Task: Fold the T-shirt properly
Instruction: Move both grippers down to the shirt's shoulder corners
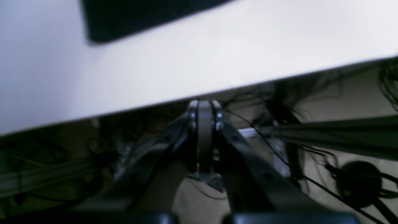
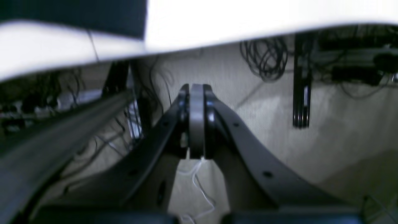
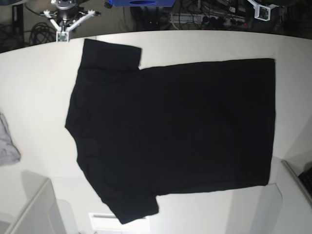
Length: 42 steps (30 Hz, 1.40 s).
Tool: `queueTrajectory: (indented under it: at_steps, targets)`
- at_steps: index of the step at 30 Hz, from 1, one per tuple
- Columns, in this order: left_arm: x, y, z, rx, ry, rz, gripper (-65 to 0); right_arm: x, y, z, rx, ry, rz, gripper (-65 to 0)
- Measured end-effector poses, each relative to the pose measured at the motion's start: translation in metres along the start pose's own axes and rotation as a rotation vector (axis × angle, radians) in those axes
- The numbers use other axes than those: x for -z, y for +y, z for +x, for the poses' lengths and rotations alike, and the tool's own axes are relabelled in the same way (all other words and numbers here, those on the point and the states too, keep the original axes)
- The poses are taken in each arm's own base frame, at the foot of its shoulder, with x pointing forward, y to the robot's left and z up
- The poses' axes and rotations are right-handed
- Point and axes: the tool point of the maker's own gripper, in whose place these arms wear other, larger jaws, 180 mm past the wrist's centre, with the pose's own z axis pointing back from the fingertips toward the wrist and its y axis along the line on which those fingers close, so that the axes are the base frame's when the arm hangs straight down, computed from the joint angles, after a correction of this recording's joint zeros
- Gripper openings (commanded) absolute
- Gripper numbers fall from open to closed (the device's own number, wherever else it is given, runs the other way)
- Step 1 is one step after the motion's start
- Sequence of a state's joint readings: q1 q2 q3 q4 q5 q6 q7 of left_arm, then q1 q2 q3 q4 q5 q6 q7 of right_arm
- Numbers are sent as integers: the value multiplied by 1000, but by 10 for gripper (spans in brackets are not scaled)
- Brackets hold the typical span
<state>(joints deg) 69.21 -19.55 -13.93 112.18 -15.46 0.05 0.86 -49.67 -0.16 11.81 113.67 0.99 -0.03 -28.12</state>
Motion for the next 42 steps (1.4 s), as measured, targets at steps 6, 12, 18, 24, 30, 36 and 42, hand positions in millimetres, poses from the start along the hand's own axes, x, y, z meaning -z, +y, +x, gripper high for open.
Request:
queueTrajectory:
  at_steps: [6, 12, 18, 24, 30, 36, 42]
  targets:
    - [14, 13, 23, 0, -75, 42, -650, 11, 10, 39, 86, -92, 43, -650]
    - [24, 16, 37, -3, -119, 53, -650, 12, 20, 76, 416, -178, 216, -650]
    - [26, 18, 40, -1, -126, 56, -642, 5, 17, 106, 531, -254, 396, -348]
    - [32, 20, 50, -113, -161, 53, -250, 11, 21, 99, 530, -226, 439, -201]
    - [37, 10, 56, -358, -171, -115, -150, 28, 21, 86, 565, -182, 436, -237]
    - [42, 33, 45, -375, -157, -46, -202, 40, 24, 71, 567, -141, 446, -237]
    - [40, 68, 51, -354, -197, 15, -196, 39, 34, 68, 536, -152, 506, -239]
